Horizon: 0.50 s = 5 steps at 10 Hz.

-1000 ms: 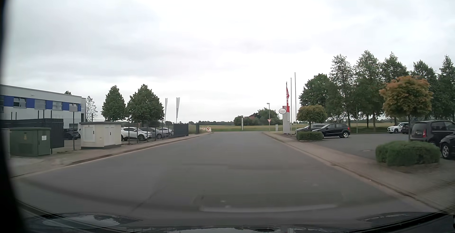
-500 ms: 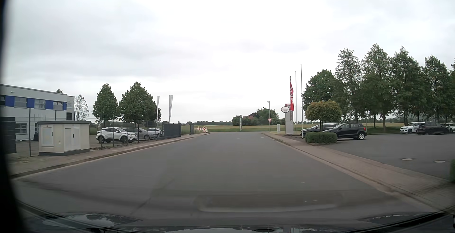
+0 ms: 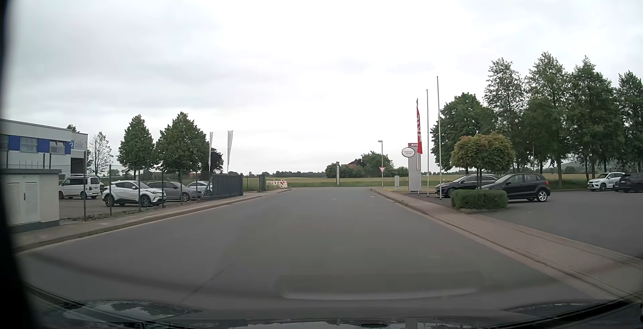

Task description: Follow the waypoints while adhering to traffic rules and regulations

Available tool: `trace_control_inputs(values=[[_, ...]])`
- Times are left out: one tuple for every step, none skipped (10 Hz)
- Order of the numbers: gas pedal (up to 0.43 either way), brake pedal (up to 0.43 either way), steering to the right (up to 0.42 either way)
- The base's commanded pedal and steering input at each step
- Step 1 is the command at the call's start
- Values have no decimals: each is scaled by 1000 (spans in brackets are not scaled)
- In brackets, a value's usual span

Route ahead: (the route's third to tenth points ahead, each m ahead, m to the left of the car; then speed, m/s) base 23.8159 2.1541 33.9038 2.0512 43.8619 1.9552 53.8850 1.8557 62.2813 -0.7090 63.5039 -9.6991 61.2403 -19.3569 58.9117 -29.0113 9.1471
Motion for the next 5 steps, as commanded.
trace_control_inputs(values=[[138, 0, 3], [138, 0, 2], [138, 0, 1], [138, 0, 2], [110, 0, 1]])
